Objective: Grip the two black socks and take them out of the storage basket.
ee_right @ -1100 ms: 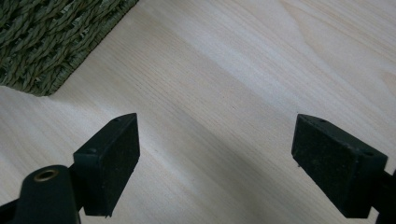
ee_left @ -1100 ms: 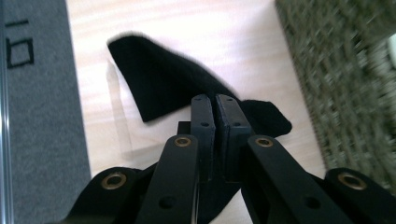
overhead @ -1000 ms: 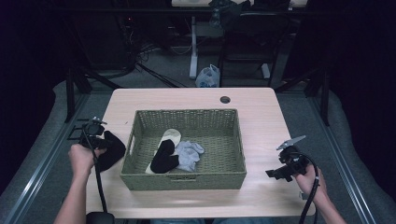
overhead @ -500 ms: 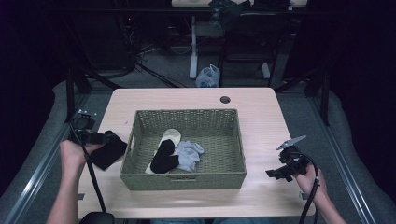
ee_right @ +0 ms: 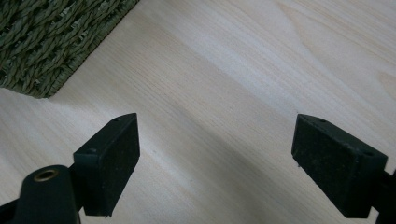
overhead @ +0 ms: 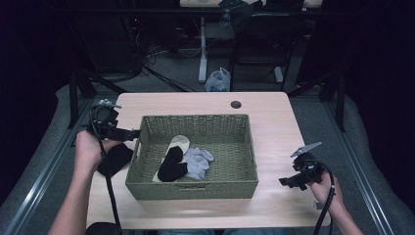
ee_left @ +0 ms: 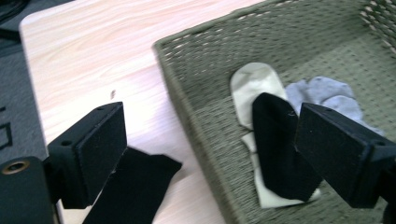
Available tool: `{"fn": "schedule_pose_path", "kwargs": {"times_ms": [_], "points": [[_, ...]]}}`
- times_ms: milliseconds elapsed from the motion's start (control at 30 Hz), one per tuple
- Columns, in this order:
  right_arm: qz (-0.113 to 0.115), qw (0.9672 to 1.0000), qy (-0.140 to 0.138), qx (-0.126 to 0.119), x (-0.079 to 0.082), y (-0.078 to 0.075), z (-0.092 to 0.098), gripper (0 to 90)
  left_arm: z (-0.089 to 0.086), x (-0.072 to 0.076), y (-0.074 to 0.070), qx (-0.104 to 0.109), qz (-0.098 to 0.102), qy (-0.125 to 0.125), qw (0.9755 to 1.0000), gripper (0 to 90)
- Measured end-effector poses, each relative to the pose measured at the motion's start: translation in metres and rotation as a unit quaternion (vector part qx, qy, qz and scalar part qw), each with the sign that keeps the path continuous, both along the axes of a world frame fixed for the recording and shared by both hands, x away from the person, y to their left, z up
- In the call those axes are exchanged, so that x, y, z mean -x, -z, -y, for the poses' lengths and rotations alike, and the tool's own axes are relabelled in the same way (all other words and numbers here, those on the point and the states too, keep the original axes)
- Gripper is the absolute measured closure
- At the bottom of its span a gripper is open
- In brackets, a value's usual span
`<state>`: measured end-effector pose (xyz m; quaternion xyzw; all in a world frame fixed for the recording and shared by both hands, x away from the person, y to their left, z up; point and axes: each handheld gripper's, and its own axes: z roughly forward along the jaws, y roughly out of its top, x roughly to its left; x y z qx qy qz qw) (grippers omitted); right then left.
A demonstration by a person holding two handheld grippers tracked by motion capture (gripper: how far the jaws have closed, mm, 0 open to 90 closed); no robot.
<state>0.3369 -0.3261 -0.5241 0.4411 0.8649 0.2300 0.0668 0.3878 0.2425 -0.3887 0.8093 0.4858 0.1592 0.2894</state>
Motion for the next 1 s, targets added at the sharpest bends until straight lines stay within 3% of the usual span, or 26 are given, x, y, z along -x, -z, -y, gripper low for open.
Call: {"fn": "schedule_pose_path", "kwargs": {"times_ms": [233, 433, 633, 667, 867, 1000], "points": [[0.000, 1.0000, -0.002, -0.002, 0.001, -0.002, 0.000, 14.6, 0.026, -0.002, 0.001, -0.004, -0.005, 0.039, 0.9992, 5.9], [0.005, 1.0000, -0.001, -0.002, 0.002, -0.002, 0.000, 14.6, 0.041, -0.004, 0.006, -0.013, -0.009, 0.055, 0.9983, 2.9], [0.000, 1.0000, -0.001, -0.003, 0.001, -0.001, 0.001, 14.7, 0.056, -0.011, 0.022, -0.009, -0.019, 0.067, 0.9975, 1.9], [0.002, 1.0000, -0.002, -0.004, 0.001, -0.001, 0.001, 14.6, 0.062, -0.014, 0.029, -0.010, -0.027, 0.073, 0.9969, 1.8], [0.006, 1.0000, -0.002, -0.005, 0.002, -0.003, 0.000, 14.6, 0.073, -0.017, 0.042, -0.021, -0.042, 0.084, 0.9953, 2.8], [0.001, 1.0000, -0.007, 0.003, 0.001, -0.003, 0.000, 14.6, 0.080, -0.023, 0.060, -0.030, -0.071, 0.091, 0.9928, 5.1]]}}
